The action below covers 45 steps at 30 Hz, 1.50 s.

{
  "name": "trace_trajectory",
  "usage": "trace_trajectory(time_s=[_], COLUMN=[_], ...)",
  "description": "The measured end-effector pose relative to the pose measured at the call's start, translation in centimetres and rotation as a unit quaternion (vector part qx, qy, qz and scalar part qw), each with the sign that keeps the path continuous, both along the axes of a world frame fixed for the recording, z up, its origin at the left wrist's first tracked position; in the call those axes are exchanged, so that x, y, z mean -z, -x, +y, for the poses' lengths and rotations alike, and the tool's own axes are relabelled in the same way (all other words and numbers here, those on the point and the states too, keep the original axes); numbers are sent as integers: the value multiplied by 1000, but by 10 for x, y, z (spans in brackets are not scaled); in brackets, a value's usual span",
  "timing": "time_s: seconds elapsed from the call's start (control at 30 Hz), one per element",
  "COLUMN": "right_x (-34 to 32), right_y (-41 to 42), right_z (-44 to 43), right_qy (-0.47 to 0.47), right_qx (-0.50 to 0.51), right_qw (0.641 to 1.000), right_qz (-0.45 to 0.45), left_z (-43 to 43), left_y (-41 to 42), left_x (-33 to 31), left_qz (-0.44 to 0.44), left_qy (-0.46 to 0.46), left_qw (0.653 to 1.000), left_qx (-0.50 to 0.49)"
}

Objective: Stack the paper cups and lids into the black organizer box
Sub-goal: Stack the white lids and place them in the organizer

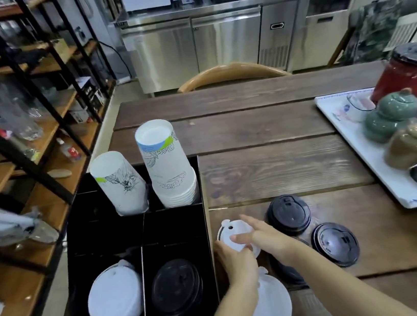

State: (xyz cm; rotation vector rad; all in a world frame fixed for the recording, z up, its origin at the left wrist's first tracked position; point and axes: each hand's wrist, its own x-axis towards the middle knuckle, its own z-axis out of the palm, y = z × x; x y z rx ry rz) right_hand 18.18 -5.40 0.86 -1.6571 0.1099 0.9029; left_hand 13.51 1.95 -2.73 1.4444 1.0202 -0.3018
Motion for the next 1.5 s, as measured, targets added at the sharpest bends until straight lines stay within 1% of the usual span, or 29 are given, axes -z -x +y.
trace_trajectory(time_s=[0.07,0.13,0.23,0.3,0.43,0.63,0.77,0.9,1.0,1.13,1.33,1.43,1.5], right_x=[0,-2,-6,-9,-19,-23,-23,-20,-15,-13,-10,-7,-5], right_y=[0,-2,-6,-6,-3,15,28,42,52,63,77,85,87], right_z=[1,1,-4,-11,-27,-44,-53,-57,-59,-62,-70,-72,-71], right_qy=[5,26,78,86,34,-18,-23,-10,-1,27,97,114,125], right_qx=[16,45,90,98,122,137,101,52,18,-56,-135,-147,-146], right_qw=[1000,998,987,979,974,972,974,976,982,986,973,966,961], right_qz=[-12,-41,-112,-155,-189,-192,-203,-209,-190,-156,-163,-177,-198], left_z=[4,9,11,6,2,1,-4,-9,-13,-16,-22,-22,-22], left_y=[-5,-4,4,8,15,36,58,79,92,106,122,121,118], left_x=[-16,-30,-37,-43,-57,-70,-73,-69,-65,-61,-46,-41,-42], left_qz=[-13,-31,-59,-81,-148,-179,-184,-184,-169,-149,-106,-91,-80], left_qy=[23,26,53,47,48,-14,-68,-104,-126,-151,-144,-148,-125], left_qw=[999,997,992,990,981,982,980,977,977,977,984,985,989], left_qx=[-35,-70,-99,-109,-117,-59,-31,-40,-42,-35,-20,5,13])
